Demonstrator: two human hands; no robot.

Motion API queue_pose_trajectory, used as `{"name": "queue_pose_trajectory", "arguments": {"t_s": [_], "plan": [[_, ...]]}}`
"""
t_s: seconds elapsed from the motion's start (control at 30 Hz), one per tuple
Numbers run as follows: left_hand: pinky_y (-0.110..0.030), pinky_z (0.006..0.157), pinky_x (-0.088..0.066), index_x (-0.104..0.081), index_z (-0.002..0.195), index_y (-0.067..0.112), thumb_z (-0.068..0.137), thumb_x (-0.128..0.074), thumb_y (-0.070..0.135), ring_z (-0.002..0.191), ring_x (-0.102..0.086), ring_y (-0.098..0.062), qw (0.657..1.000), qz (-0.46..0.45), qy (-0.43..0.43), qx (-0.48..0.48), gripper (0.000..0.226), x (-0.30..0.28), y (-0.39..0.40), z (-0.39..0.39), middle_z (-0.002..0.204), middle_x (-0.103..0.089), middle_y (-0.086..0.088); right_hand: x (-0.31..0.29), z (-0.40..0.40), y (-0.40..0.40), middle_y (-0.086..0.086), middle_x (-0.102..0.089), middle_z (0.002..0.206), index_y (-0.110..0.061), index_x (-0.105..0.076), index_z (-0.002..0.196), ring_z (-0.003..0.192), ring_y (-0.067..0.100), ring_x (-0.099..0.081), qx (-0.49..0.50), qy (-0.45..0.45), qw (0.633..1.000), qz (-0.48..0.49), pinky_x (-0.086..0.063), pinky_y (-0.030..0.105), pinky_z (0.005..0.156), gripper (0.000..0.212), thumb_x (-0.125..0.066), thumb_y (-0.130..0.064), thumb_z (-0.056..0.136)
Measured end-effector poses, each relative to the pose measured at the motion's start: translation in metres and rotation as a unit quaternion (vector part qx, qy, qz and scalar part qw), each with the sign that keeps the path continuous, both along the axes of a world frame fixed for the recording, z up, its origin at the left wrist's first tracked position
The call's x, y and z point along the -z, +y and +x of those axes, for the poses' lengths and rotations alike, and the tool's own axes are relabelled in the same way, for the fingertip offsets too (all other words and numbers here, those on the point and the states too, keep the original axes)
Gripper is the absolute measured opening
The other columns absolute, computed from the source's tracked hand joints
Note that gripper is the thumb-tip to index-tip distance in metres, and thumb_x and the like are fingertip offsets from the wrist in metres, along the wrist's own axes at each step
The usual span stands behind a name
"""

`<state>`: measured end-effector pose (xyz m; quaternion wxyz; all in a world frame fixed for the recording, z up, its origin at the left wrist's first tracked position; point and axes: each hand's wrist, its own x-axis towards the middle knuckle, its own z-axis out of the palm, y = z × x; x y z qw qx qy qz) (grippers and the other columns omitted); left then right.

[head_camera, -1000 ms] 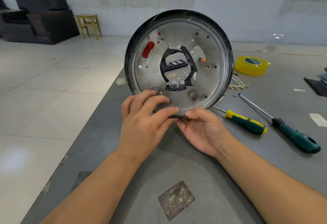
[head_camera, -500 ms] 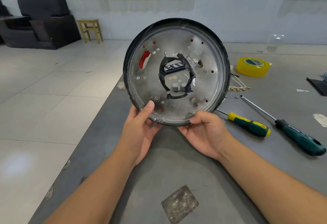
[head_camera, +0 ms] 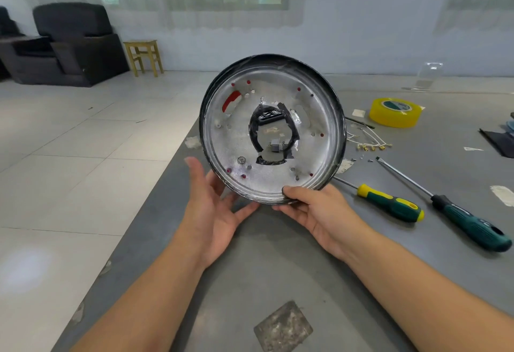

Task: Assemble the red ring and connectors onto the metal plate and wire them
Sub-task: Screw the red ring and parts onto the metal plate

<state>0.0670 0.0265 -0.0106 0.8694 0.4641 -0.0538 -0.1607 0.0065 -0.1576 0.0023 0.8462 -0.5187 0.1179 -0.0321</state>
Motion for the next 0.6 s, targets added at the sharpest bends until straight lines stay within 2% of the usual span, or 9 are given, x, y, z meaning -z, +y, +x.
{"name": "queue_pose_trajectory", "arguments": {"t_s": [0.1, 0.2, 0.33, 0.47, 0.6], "plan": [[-0.062, 0.105, -0.051, -0.056, 0.148, 0.033, 0.084, -0.029, 0.094, 0.133, -0.062, -0.032, 0.997, -0.053, 0.042, 0.045, 0.092, 0.001, -0.004, 0.002, 0.146, -0.064, -0.003, -0.001, -0.002, 0.003, 0.019, -0.077, 0.106, 0.004, -0.068, 0.116, 0.082, 0.024, -0.077, -0.012, 0.013, 1.0, 0.021, -0.06, 0.02, 0.065, 0.021, -0.063, 0.004, 0.096], [-0.054, 0.11, -0.051, -0.054, 0.152, 0.027, 0.082, -0.026, 0.097, 0.138, -0.057, -0.035, 0.993, -0.055, 0.03, 0.099, 0.103, 0.003, -0.009, 0.0, 0.152, -0.059, -0.011, 0.003, -0.003, 0.012, 0.019, -0.077, 0.106, 0.002, -0.069, 0.115, 0.082, 0.025, -0.077, -0.029, 0.013, 0.999, 0.027, -0.06, 0.021, 0.066, 0.02, -0.063, 0.003, 0.096], [-0.052, 0.118, -0.043, -0.052, 0.154, 0.018, 0.085, -0.027, 0.096, 0.142, -0.053, -0.036, 0.991, -0.079, 0.024, 0.105, 0.107, 0.006, -0.009, 0.003, 0.154, -0.055, -0.015, 0.004, -0.004, 0.017, 0.018, -0.077, 0.106, 0.001, -0.069, 0.116, 0.081, 0.023, -0.077, -0.041, 0.002, 0.999, 0.006, -0.059, 0.02, 0.065, 0.02, -0.062, 0.001, 0.097], [-0.05, 0.111, -0.05, -0.064, 0.142, 0.016, 0.09, -0.028, 0.091, 0.139, -0.056, -0.037, 0.992, -0.082, 0.022, 0.092, 0.098, 0.007, -0.01, 0.005, 0.151, -0.058, -0.017, 0.002, -0.007, 0.019, 0.018, -0.078, 0.105, 0.002, -0.069, 0.117, 0.079, 0.023, -0.076, -0.044, -0.002, 0.999, -0.02, -0.058, 0.019, 0.064, 0.02, -0.061, 0.0, 0.099], [-0.047, 0.106, -0.054, -0.067, 0.139, 0.015, 0.092, -0.027, 0.089, 0.137, -0.058, -0.036, 0.994, -0.081, 0.029, 0.072, 0.095, 0.006, -0.01, 0.004, 0.149, -0.06, -0.017, 0.0, -0.007, 0.019, 0.023, -0.076, 0.103, 0.004, -0.066, 0.12, 0.071, 0.022, -0.071, -0.031, -0.013, 0.996, -0.084, -0.057, 0.021, 0.061, 0.022, -0.061, -0.002, 0.099]]}}
